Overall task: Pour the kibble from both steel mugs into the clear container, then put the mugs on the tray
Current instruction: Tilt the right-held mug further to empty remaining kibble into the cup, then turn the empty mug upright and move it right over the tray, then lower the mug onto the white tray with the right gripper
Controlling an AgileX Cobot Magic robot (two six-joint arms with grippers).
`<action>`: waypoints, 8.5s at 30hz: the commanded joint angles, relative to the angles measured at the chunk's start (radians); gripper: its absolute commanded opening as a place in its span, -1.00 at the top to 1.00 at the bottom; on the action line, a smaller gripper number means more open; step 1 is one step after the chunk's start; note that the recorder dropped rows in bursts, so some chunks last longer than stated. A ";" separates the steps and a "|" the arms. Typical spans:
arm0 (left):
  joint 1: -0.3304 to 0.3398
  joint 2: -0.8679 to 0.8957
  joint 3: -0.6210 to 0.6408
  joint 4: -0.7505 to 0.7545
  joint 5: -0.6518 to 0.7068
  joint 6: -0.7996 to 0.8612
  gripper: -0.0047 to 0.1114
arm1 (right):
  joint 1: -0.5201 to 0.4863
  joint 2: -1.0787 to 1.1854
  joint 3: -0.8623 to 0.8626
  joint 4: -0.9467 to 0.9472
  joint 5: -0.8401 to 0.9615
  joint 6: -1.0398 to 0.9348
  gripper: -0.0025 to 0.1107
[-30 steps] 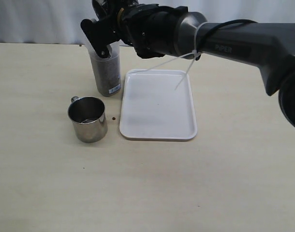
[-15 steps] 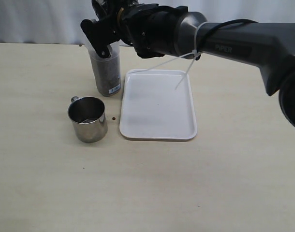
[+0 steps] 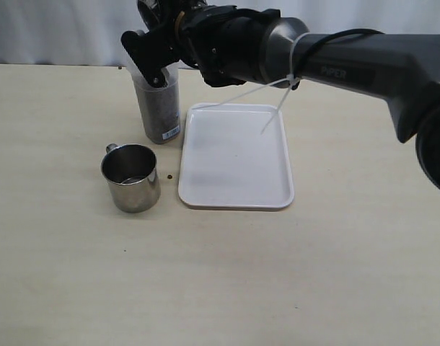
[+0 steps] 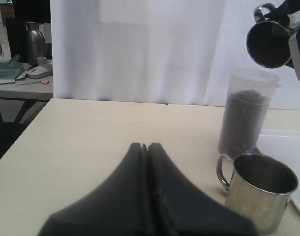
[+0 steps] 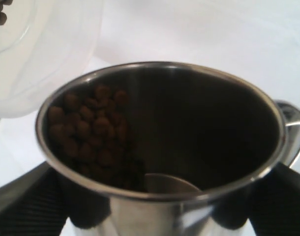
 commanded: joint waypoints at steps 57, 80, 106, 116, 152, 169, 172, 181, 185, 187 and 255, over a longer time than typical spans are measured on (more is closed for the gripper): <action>-0.004 -0.003 0.003 0.001 -0.004 -0.001 0.92 | 0.046 -0.041 -0.008 -0.011 0.077 -0.233 0.87; -0.004 -0.003 0.003 0.001 -0.011 -0.001 0.92 | 0.046 -0.041 -0.008 -0.011 0.073 -0.330 0.87; -0.004 -0.003 0.003 0.001 -0.011 -0.001 0.92 | 0.082 -0.040 -0.051 -0.011 0.067 -0.445 0.87; -0.004 -0.003 0.003 0.001 -0.005 -0.001 0.92 | 0.082 -0.040 -0.047 -0.011 0.078 -0.475 0.87; -0.004 -0.003 0.003 0.001 -0.009 -0.001 0.92 | -0.006 -0.059 0.017 0.574 0.203 0.474 0.87; -0.004 -0.003 0.003 0.001 -0.009 -0.001 0.92 | -0.155 -0.330 0.544 0.315 -0.148 1.184 0.87; -0.004 -0.003 0.003 0.001 -0.009 -0.001 0.92 | -0.202 -0.368 0.627 0.125 -0.198 1.427 0.87; -0.004 -0.003 0.003 0.001 -0.003 -0.001 0.92 | -0.273 -0.398 0.774 -0.011 -0.231 1.682 0.87; -0.004 -0.003 0.003 0.001 -0.003 -0.001 0.92 | -0.273 -0.403 0.789 -0.011 -0.182 1.675 0.87; -0.004 -0.003 0.003 0.001 -0.003 -0.001 0.92 | -0.273 -0.415 0.789 -0.011 -0.182 1.711 0.87; -0.004 -0.003 0.003 0.001 -0.004 -0.001 0.92 | -0.361 0.111 0.698 1.521 -1.233 0.275 0.87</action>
